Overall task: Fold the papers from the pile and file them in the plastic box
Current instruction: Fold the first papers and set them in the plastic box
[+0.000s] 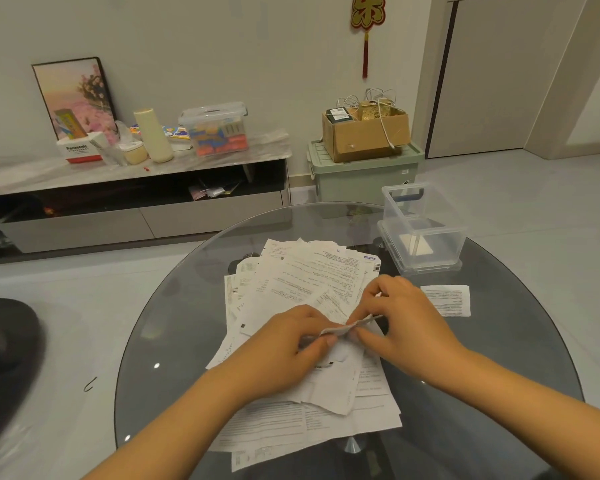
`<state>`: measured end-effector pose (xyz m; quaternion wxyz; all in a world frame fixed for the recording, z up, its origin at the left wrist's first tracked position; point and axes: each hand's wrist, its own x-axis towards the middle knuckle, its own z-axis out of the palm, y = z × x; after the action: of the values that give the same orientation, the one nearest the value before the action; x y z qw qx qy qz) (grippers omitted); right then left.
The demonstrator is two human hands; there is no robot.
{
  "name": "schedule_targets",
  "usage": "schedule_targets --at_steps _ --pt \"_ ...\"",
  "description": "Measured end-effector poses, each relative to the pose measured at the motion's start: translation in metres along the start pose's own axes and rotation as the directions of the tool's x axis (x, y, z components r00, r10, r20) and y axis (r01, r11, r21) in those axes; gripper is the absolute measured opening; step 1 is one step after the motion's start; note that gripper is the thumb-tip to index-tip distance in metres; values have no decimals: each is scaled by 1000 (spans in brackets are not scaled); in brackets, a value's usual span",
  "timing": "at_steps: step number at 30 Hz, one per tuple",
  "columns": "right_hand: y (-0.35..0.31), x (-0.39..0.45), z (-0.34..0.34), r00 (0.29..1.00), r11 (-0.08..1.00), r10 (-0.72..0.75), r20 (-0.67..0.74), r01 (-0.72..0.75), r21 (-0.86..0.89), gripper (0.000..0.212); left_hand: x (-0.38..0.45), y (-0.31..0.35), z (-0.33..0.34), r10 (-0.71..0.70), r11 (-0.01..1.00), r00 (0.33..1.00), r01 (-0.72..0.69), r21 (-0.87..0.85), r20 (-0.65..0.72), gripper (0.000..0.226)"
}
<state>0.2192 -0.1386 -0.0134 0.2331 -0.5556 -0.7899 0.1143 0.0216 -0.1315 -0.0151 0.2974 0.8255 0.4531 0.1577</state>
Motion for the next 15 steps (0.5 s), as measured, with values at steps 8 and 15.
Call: schedule_targets --at_steps 8,15 --pt "-3 8 7 997 952 37 66 -55 302 17 0 -4 -3 -103 979 985 74 -192 -140 18" --pt "-5 23 23 988 952 103 111 -130 278 55 3 -10 -2 -163 986 969 156 -53 -185 68"
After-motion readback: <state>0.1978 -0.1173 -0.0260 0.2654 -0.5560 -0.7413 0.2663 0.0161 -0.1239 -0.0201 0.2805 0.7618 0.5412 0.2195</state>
